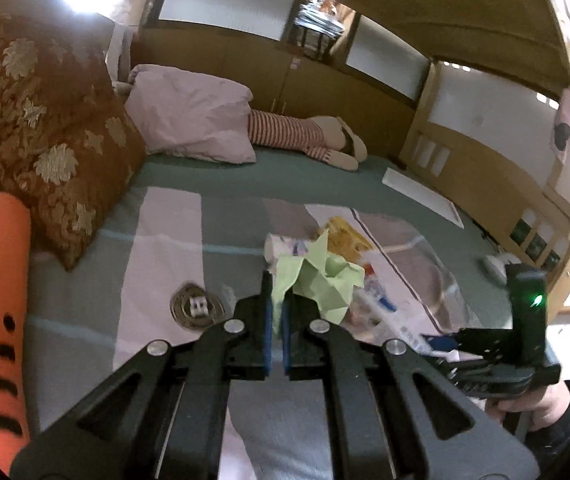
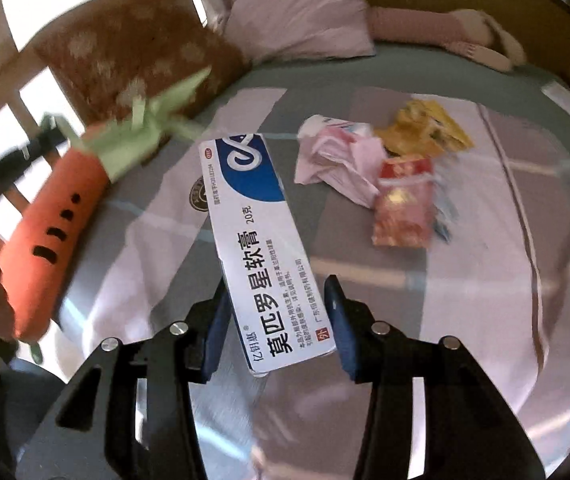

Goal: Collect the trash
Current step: 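Lift the ointment box with right tool while left tool carries green paper toward wastebasket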

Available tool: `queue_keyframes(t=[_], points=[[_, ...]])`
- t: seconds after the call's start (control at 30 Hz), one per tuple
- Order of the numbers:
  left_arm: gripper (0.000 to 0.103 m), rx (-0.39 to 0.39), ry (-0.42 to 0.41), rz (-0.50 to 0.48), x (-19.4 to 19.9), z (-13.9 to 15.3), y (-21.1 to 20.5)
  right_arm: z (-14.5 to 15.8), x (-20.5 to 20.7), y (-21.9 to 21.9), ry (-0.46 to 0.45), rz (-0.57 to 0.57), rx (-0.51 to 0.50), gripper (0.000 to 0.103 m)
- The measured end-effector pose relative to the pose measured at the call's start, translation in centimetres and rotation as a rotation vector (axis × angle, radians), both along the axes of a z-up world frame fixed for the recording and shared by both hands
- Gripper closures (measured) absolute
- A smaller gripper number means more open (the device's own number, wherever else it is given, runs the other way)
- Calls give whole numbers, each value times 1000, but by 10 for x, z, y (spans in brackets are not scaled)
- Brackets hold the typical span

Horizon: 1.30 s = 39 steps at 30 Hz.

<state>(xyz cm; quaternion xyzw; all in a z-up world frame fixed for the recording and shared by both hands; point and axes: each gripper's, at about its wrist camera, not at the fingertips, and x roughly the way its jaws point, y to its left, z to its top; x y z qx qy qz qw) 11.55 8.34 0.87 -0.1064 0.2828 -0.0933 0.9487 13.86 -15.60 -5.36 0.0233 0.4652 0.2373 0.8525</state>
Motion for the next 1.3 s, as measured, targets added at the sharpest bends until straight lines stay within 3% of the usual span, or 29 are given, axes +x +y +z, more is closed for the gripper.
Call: queue_keyframes(t=[0.23,0.37,0.83,0.97,1.13,1.3], points=[[99,67,22,-47,-43,-16,-28,17,-42,-26,-55,-127,76,57],[99,89,39,-51,-54,-23,-35,17,-47,-27,-52,-135,68,57],[99,106,60,-38,-54,-29,-31,10,-47,-19,-37,-120,28,57],[99,99,63,-45,-52,-29,-32,21,-56,-33,-67,-141,88,57],[99,108,31,-87,-53,-20,-42,66,-102,-91,-164,-201,177,57],[99,105,4,-169,-55,-7,-74,98,-175,-196,-271,-392,147,56]])
